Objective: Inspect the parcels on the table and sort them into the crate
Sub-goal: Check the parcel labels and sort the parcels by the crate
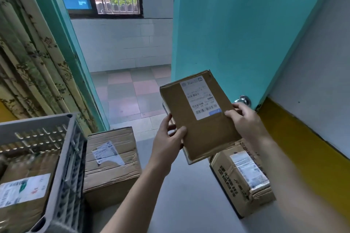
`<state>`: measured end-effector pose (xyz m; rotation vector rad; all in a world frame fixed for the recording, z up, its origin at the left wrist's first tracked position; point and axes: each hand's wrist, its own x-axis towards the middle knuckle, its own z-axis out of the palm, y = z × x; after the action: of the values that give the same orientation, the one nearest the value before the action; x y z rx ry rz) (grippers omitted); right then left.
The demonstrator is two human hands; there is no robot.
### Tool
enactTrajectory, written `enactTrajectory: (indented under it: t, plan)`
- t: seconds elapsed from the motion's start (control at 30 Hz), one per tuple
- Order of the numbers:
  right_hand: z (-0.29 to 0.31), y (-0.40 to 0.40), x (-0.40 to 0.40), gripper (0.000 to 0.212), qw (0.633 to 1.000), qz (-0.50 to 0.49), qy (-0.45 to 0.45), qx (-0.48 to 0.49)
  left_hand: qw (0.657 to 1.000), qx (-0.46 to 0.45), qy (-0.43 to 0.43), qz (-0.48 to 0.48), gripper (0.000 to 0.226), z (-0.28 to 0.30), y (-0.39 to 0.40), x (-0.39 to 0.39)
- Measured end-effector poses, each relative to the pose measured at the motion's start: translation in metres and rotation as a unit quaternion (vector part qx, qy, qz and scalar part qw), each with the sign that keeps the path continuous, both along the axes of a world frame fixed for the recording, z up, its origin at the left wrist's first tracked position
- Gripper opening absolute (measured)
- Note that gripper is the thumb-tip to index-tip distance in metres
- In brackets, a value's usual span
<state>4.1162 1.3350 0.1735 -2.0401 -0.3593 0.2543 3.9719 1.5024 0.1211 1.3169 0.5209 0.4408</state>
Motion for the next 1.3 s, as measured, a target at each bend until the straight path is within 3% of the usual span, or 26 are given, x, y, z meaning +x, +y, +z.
enactTrajectory:
  t: [0.1,0.37,0.63,0.9,1.07,1.3]
  plan:
    - [-0.004,0.000,0.049,0.034,0.999,-0.004,0.032,0.008,0.999,-0.026,0.011,-0.020,0.057,-0.003,-0.001,0.045]
    - [-0.037,-0.006,0.138,0.056,0.991,0.065,0.051,-0.103,0.995,-0.041,0.069,-0.055,0.063,-0.040,-0.001,0.139]
    - [-0.071,-0.015,0.194,0.059,0.988,0.058,0.084,-0.113,0.991,-0.052,0.095,-0.076,0.077,-0.069,-0.016,0.198]
    - [-0.102,-0.020,0.222,0.060,0.983,0.074,0.103,-0.131,0.986,-0.069,0.124,-0.087,0.055,-0.094,-0.018,0.221]
    - [-0.116,-0.023,0.234,0.062,0.980,0.084,0.116,-0.139,0.983,-0.045,0.149,-0.093,0.077,-0.107,-0.020,0.230]
    - [-0.124,-0.030,0.241,0.068,0.975,0.092,0.132,-0.156,0.981,0.001,0.169,-0.099,0.077,-0.117,-0.022,0.234]
